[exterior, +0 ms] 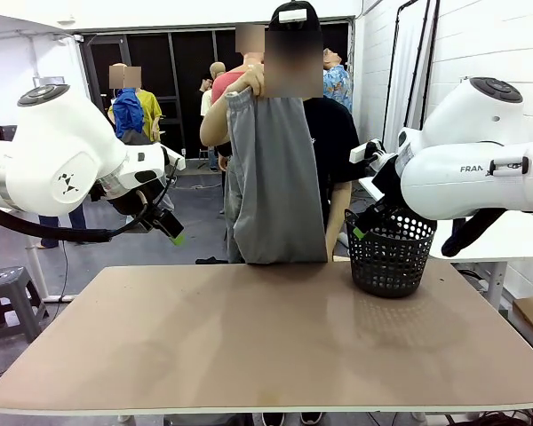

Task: Fold the training pants.
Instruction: Grab both ends of the Training pants handed by a person.

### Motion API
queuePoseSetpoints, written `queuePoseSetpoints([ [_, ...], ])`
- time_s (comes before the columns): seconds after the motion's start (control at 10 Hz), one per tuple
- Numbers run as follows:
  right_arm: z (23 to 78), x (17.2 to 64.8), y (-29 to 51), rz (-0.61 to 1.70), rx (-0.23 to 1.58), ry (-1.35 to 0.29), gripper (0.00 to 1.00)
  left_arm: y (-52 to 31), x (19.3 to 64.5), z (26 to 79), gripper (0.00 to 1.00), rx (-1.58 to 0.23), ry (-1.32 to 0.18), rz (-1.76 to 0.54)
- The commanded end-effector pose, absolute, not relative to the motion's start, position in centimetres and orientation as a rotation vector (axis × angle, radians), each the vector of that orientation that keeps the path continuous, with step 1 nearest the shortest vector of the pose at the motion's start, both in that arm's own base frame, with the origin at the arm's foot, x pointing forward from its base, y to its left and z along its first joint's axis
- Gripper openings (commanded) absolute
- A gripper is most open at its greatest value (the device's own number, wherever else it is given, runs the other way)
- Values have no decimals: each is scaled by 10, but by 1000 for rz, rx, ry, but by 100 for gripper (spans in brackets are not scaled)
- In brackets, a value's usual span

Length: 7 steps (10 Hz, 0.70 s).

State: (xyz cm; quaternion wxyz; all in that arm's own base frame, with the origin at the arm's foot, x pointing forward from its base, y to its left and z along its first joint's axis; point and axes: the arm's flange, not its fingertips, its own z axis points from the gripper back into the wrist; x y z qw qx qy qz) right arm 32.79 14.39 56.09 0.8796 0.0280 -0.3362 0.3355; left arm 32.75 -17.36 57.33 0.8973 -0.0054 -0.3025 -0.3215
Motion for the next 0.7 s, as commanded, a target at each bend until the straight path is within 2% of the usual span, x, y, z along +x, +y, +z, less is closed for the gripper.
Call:
queuePoseSetpoints([
  [0.0, 559, 329, 144, 701, 64, -695, 100, -174, 328, 573, 100, -16, -628, -669],
  [0.6, 559, 329, 144, 701, 64, -695, 100, -174, 328, 573, 100, -16, -628, -669],
])
